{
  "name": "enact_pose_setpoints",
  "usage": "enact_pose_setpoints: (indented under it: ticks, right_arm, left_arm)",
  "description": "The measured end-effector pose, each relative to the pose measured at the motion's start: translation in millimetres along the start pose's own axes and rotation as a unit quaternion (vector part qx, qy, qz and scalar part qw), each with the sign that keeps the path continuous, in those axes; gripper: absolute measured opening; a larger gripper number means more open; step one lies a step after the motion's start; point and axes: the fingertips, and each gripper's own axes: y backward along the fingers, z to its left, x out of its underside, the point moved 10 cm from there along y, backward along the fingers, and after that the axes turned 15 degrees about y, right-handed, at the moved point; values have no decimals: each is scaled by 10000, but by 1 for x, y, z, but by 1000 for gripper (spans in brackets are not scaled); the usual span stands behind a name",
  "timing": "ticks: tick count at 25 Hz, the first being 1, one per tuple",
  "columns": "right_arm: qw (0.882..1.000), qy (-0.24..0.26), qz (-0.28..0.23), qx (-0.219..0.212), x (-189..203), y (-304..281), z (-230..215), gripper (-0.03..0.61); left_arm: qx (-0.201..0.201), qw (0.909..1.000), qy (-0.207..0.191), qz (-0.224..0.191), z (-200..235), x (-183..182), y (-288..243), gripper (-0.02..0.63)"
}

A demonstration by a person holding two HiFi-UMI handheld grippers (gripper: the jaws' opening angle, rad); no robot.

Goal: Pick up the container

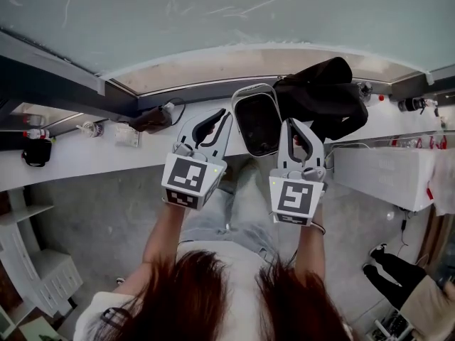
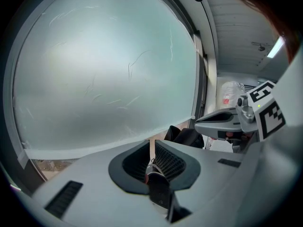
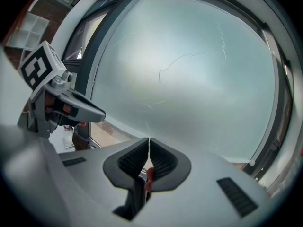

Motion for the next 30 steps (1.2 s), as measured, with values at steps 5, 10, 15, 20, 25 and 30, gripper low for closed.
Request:
enact_pose_setpoints:
  ticks: [5,10,15,20,25,30]
  right_arm:
    - [9997,23,16,-229,17,-22,-1,26]
    - [9986,78,99,-508,29,-47,1,28]
    - [9964,81,184,-822,45,-73,5,28]
    - [9937,169,188,-1094,57,-99,11,28]
    - [9912,322,210,-1267,69,-120,14,28]
    - [9882,635,334,-1356,82,-137,17,28]
  left_arm:
    - [-153,9998,11,96,7,9,-18,23]
    - [-356,9992,109,142,17,19,-37,23]
    - [-398,9988,269,128,23,29,-52,23]
    - [-506,9979,392,99,32,37,-68,23]
    - [-631,9969,439,151,39,51,-82,23]
    - [-706,9957,559,237,48,65,-96,29]
